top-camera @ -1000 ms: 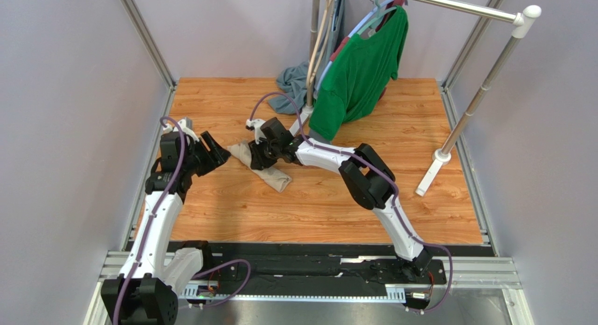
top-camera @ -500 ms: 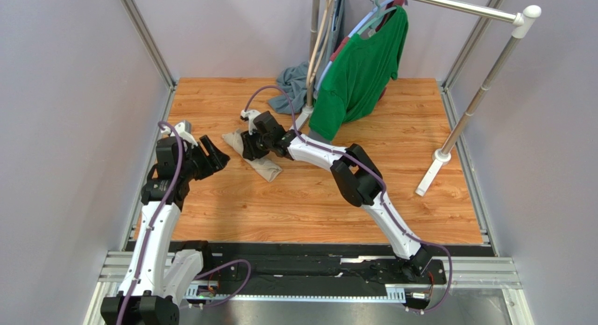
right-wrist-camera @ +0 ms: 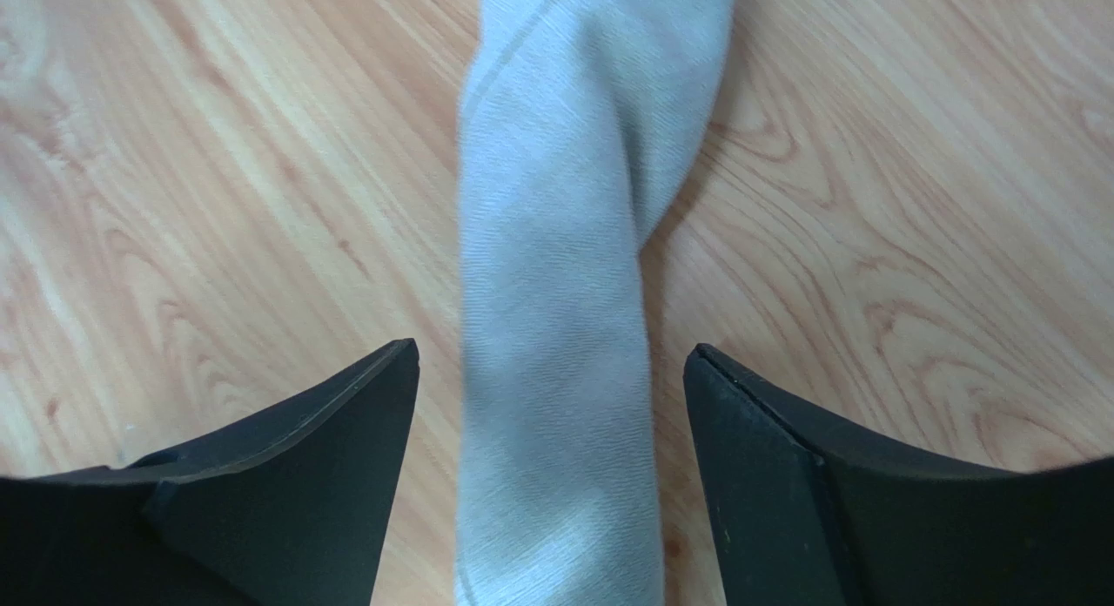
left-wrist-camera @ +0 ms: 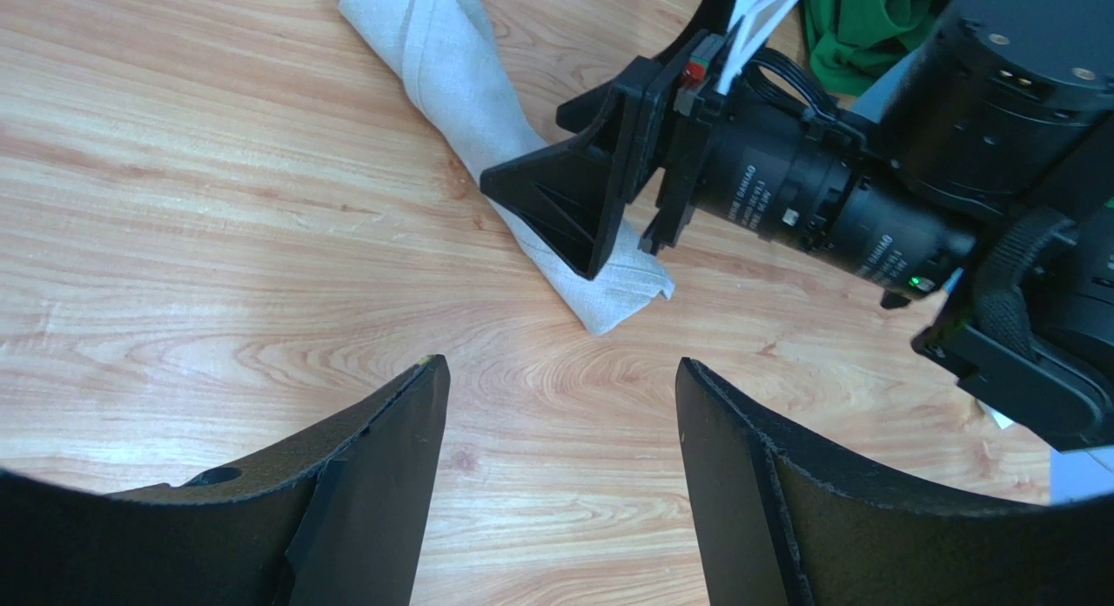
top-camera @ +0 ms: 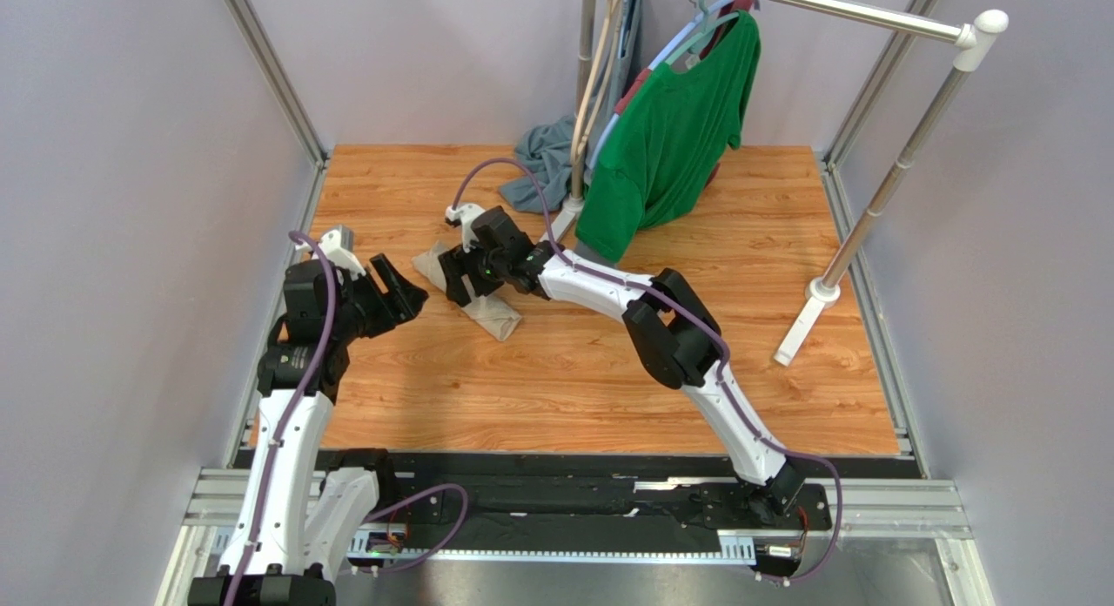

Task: Fold the napkin, place the utensils inside, and roll it up
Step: Roll the napkin with the utensil

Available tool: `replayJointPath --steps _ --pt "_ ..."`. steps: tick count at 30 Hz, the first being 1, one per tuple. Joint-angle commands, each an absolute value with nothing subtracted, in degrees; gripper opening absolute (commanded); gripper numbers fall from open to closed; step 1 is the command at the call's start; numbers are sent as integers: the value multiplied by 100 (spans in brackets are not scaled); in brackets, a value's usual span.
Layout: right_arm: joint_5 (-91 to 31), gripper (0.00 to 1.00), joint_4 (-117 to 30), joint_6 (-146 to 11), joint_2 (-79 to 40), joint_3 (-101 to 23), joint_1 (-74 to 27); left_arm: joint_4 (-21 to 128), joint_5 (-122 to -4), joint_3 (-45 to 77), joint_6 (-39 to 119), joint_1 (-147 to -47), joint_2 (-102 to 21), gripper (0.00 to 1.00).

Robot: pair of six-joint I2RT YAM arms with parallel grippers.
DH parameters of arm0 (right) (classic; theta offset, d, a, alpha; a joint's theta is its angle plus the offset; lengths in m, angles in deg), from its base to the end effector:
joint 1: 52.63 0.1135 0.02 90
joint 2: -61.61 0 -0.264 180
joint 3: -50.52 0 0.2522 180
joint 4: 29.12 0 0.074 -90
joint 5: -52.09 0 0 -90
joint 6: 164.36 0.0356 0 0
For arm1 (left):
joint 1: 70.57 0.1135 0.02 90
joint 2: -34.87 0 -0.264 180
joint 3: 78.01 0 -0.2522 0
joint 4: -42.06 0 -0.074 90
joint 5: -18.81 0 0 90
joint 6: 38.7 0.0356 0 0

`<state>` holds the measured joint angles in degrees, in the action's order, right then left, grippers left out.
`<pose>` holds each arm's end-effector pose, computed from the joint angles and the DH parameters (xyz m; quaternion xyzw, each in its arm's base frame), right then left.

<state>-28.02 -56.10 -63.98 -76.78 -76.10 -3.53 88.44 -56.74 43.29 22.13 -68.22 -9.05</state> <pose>0.3551 0.4192 0.1691 -0.3330 0.8351 0.2812 0.3356 0.1663 -0.0021 0.3041 -0.1762 0.8501 -0.2190 0.4453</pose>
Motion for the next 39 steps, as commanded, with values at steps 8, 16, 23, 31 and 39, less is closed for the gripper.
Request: replayJointPath --steps 8,16,23,31,39 --pt "-3369 83 -5677 -7154 -5961 -7399 475 9273 -6310 3744 2467 -6767 -117 73" --pt "-4229 83 -5308 -7234 -3539 -5056 1153 9624 -6706 3524 2809 -6776 630 73" --pt "-5109 84 -5553 -6707 -1262 -3069 857 9871 -6873 3488 3328 -6767 1140 85" --pt "-4890 84 -6028 -5977 885 -1308 -1260 9932 -6645 3629 3715 -6767 1588 88" --pt "-5118 85 -6362 -5985 1792 -938 -1914 9801 -6794 3875 3715 -6776 1984 93"
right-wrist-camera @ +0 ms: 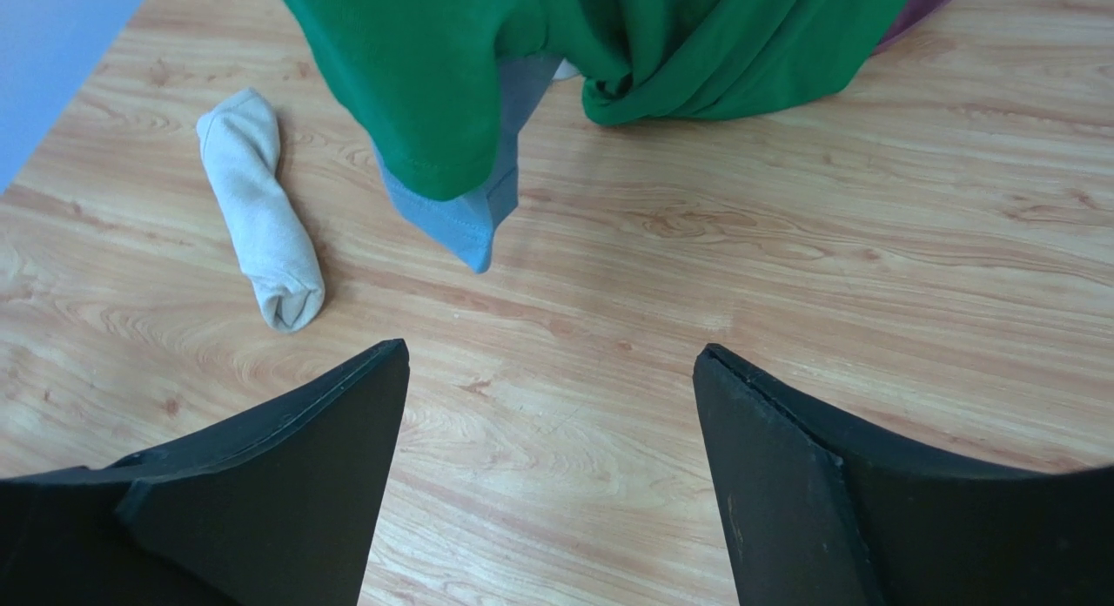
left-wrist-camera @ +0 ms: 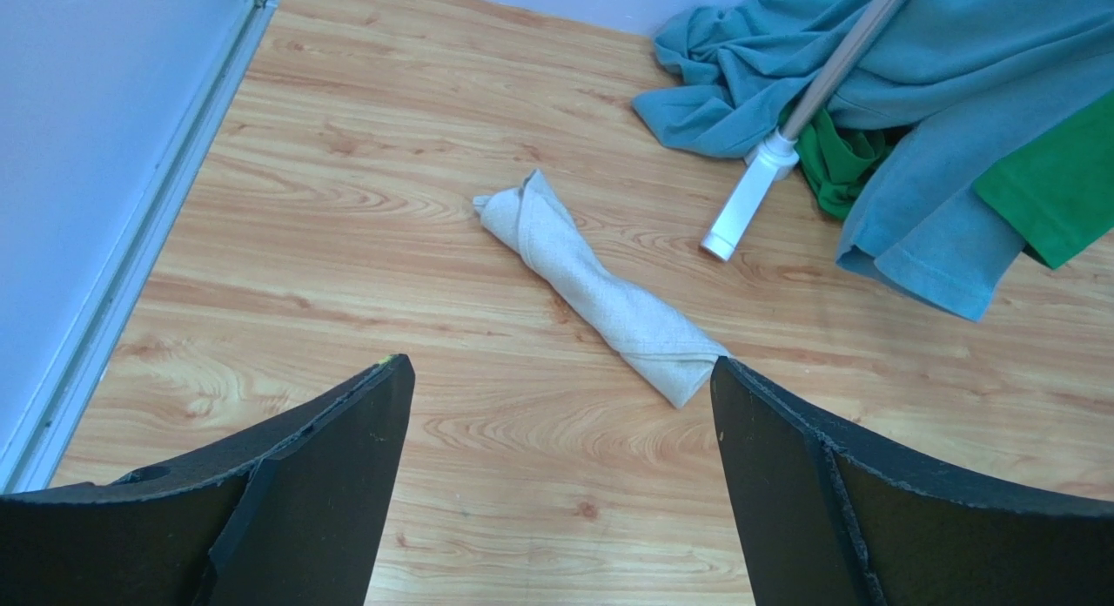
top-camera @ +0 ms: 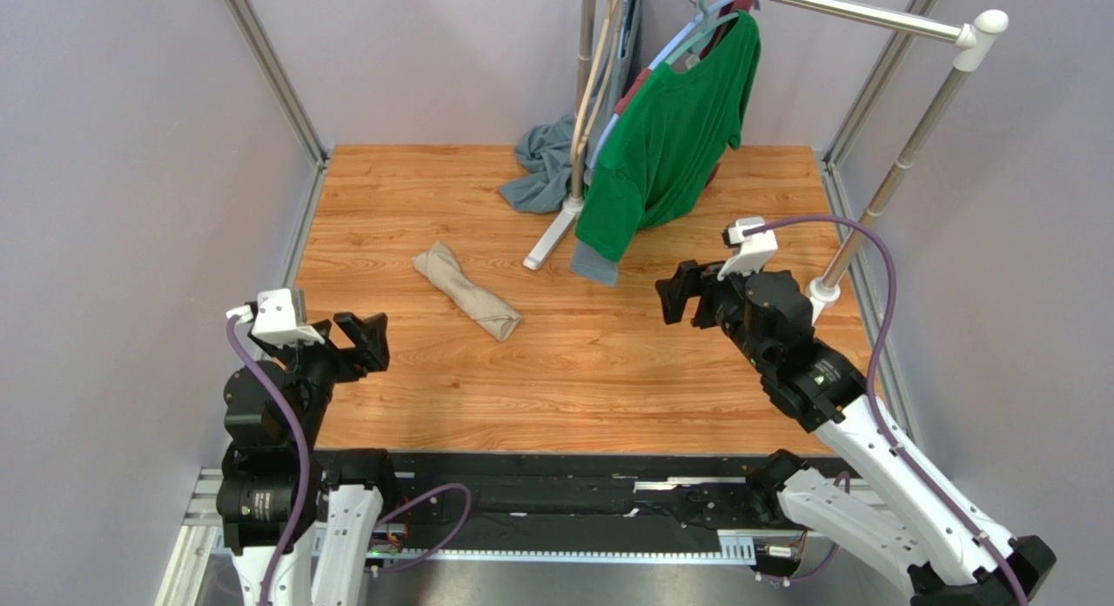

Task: Fold the napkin, place the utensils inside, and roll it up
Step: Roll the napkin with the utensil

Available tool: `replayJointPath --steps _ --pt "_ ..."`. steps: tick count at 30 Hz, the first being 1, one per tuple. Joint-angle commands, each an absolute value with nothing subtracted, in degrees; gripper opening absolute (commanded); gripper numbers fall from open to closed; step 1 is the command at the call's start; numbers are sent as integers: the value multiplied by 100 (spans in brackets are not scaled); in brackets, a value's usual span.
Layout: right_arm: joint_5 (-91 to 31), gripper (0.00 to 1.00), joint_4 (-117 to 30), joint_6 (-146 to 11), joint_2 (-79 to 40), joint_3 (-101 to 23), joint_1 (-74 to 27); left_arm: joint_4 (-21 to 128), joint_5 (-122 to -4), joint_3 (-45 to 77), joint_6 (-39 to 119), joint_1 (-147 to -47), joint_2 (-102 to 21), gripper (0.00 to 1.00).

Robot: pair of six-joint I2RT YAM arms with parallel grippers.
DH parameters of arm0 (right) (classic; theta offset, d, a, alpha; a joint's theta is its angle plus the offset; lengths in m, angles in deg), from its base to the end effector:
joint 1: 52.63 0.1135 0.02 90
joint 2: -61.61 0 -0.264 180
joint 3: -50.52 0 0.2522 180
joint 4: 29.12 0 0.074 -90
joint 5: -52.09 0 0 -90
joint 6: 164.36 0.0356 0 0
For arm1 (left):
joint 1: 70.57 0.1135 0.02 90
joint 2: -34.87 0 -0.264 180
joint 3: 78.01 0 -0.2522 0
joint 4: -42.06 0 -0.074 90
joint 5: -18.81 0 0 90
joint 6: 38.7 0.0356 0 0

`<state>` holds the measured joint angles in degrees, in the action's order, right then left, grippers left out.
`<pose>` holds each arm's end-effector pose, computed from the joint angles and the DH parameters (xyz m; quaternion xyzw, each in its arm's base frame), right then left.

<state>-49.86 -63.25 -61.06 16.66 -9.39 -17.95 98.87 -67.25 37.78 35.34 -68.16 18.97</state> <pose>0.1519 0.0961 0.3294 -0.0911 0.8077 0.1568 0.5611 0.0422 -0.0007 0.3580 -0.0987 0.7510 -0.1028 0.6447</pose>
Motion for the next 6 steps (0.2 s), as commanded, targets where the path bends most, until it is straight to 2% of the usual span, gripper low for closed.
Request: replayJointPath --steps 1,6 --pt "-5118 85 -6371 -5985 1801 -929 -1914 9801 -6786 3875 3733 -6776 1993 93" --pt "-5198 85 -6284 -5941 1828 -824 -1914 9792 -6750 3884 3689 -6767 2028 93"
